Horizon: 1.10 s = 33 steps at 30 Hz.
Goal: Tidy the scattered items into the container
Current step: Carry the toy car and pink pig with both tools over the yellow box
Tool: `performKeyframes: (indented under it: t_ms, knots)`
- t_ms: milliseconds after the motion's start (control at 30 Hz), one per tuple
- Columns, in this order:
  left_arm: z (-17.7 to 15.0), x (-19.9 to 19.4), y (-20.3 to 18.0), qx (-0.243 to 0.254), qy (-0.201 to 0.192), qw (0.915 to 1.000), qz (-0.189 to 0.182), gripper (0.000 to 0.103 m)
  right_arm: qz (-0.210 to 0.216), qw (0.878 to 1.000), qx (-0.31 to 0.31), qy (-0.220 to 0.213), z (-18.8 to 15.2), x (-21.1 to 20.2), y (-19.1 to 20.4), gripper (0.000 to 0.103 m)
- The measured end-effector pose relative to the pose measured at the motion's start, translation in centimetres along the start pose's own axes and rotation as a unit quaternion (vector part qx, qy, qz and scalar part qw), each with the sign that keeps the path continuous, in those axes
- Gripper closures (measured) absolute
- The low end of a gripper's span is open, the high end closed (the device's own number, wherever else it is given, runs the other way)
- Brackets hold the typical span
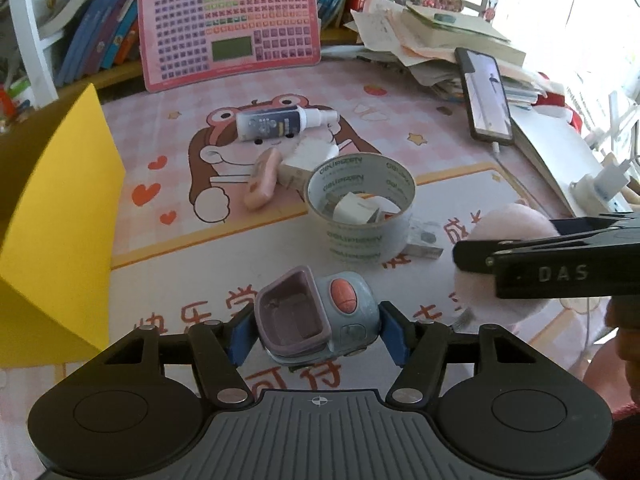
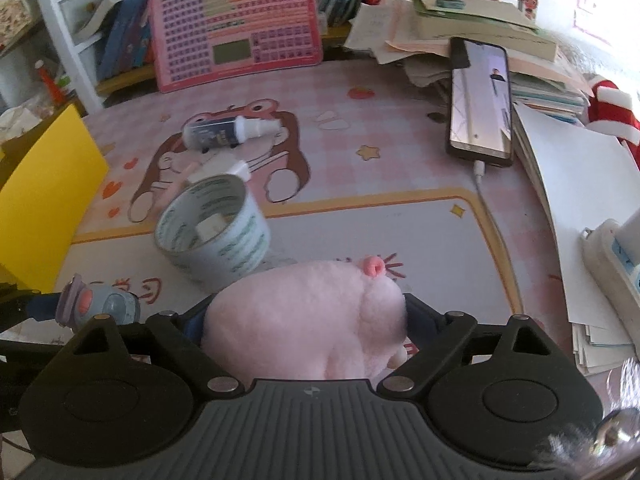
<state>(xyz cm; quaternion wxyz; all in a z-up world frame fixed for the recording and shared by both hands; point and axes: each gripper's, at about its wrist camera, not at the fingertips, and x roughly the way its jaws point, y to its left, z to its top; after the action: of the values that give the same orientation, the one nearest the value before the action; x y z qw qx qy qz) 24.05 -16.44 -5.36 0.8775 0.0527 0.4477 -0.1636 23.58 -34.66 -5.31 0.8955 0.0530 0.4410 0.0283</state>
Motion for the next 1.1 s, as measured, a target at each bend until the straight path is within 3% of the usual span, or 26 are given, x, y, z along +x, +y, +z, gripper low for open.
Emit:
performKeyframes:
  t_ms: [400, 667, 1100]
  knots:
    - [-2.4, -3.3, 1.4, -0.013, -0.028, 0.9995, -0.007, 0.040, 0.009, 1.000, -0.013, -0.011, -1.4, -2.2, 2.7, 0.012]
    - [-5.2, -5.8, 4.3, -0.028, -0.047, 0.9981, -0.028, 0.040, -0.012, 1.000, -0.014, -0.024, -3.5, -4.7, 6.1, 0.012]
    - [-11.0, -12.6, 13.3, -0.023, -0.064, 0.9972, -0.032, 0.040, -0.009, 0.999, -0.011, -0.033, -8.2, -7.8, 17.4, 0.011]
